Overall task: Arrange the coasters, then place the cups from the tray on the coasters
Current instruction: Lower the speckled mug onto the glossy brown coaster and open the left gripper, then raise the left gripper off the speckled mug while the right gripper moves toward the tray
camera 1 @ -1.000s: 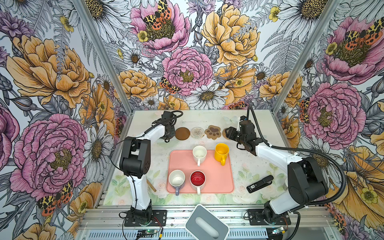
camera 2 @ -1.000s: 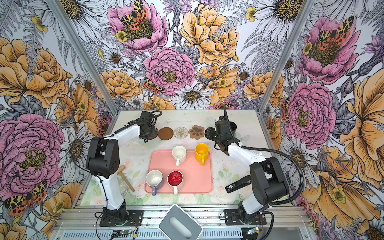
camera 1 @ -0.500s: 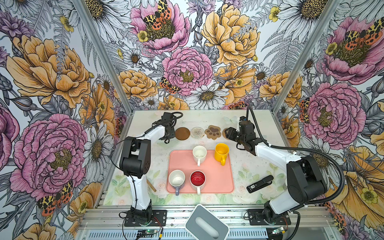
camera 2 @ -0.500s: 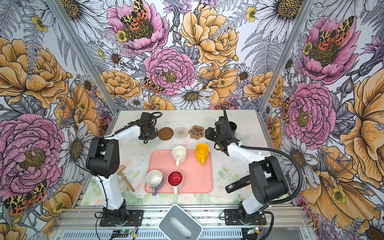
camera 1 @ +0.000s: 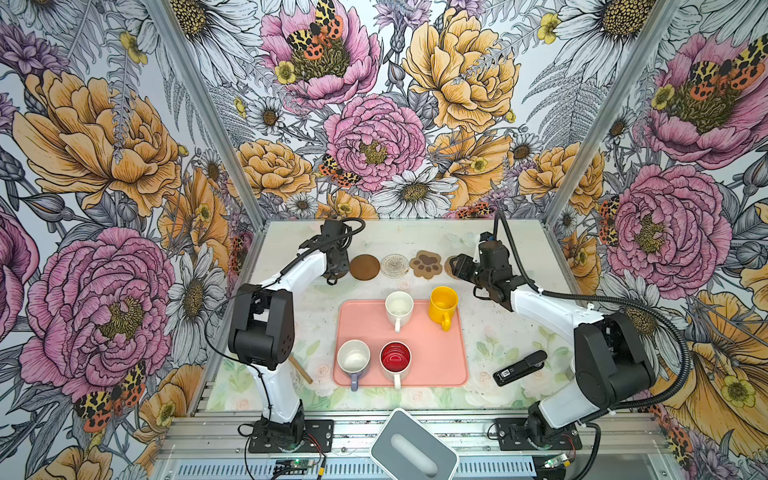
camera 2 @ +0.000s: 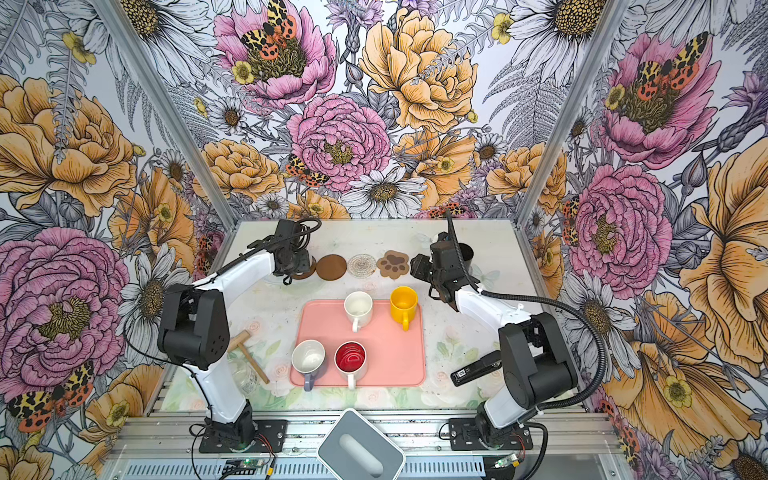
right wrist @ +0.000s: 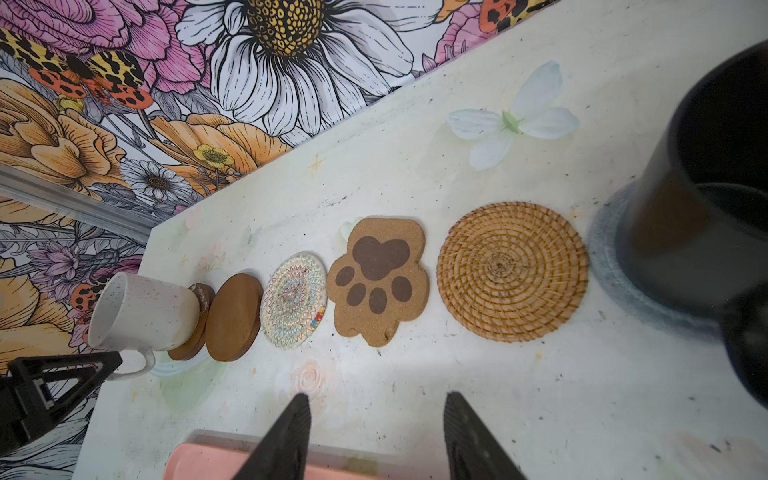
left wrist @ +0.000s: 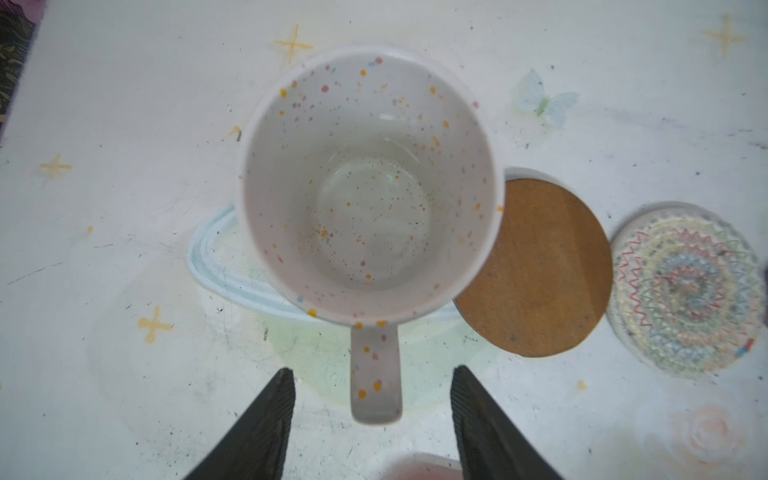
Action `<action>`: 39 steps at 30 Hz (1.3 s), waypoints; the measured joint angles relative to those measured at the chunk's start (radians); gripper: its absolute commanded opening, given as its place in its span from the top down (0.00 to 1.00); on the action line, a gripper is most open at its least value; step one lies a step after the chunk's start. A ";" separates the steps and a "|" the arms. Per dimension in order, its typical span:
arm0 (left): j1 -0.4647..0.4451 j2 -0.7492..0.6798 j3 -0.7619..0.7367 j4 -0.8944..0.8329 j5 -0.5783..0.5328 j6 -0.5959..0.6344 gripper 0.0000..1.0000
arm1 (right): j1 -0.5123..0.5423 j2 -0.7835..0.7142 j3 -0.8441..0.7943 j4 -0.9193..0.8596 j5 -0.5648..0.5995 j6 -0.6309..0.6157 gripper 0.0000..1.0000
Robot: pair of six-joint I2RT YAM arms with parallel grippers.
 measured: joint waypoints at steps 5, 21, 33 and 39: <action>-0.036 -0.077 0.000 -0.002 -0.010 -0.014 0.36 | 0.000 -0.027 0.000 0.000 0.000 -0.006 0.46; -0.249 -0.143 0.047 0.082 -0.103 -0.056 0.28 | 0.000 -0.161 -0.051 -0.015 0.028 -0.024 0.45; -0.259 -0.226 -0.190 0.315 -0.021 -0.079 0.24 | 0.050 -0.184 -0.053 -0.027 0.040 -0.002 0.43; -0.259 -0.266 -0.252 0.396 0.005 -0.074 0.18 | 0.108 -0.185 -0.016 -0.078 0.082 -0.006 0.42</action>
